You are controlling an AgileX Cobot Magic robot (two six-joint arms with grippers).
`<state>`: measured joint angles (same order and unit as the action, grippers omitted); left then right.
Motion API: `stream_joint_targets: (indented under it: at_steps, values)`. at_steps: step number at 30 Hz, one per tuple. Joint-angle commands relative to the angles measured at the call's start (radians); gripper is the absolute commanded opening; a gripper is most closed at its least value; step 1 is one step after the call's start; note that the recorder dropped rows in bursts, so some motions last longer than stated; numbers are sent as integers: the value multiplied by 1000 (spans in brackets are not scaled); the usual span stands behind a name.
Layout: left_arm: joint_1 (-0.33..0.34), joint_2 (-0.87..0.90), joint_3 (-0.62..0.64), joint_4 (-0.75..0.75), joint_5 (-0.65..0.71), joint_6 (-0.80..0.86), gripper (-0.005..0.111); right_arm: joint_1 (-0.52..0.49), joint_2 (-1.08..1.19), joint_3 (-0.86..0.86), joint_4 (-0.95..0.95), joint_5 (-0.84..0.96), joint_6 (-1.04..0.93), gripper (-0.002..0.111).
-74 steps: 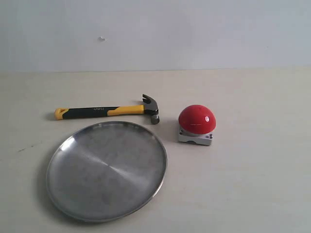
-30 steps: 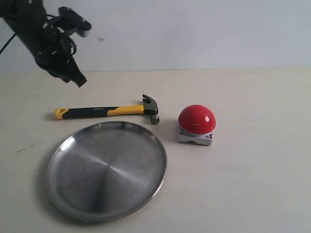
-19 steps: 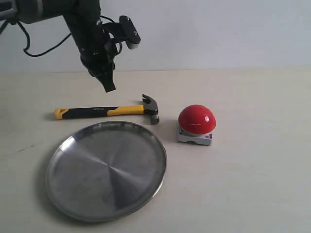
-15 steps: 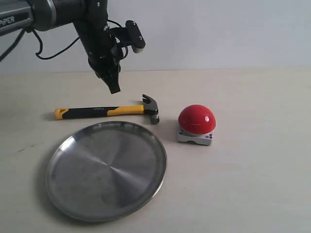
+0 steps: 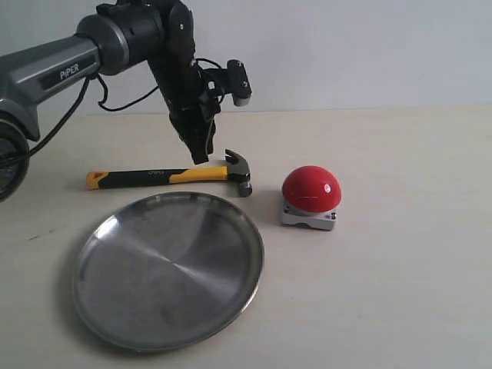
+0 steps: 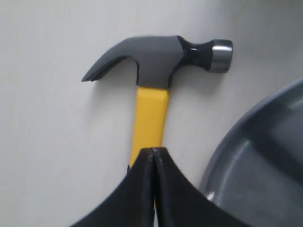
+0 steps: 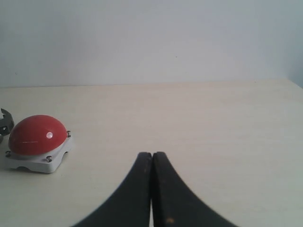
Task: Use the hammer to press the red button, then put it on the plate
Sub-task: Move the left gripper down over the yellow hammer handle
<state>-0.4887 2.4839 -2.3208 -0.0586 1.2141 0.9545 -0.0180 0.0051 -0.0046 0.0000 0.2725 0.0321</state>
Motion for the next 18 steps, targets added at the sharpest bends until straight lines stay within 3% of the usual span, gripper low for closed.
stream_joint_targets:
  at_steps: [1,8,15,18]
  values:
    - [3,25,-9,-8,7,12,0,-5,-5,5,-6,-5,-2,0]
    - [3,29,-9,-8,-6,18,1,-5,-5,5,-6,-5,-2,0]
    - [3,42,-9,-1,2,37,30,-5,-5,5,-6,-5,-2,0]
    - [3,53,-9,-4,2,63,34,-5,-5,5,-6,-5,-2,0]
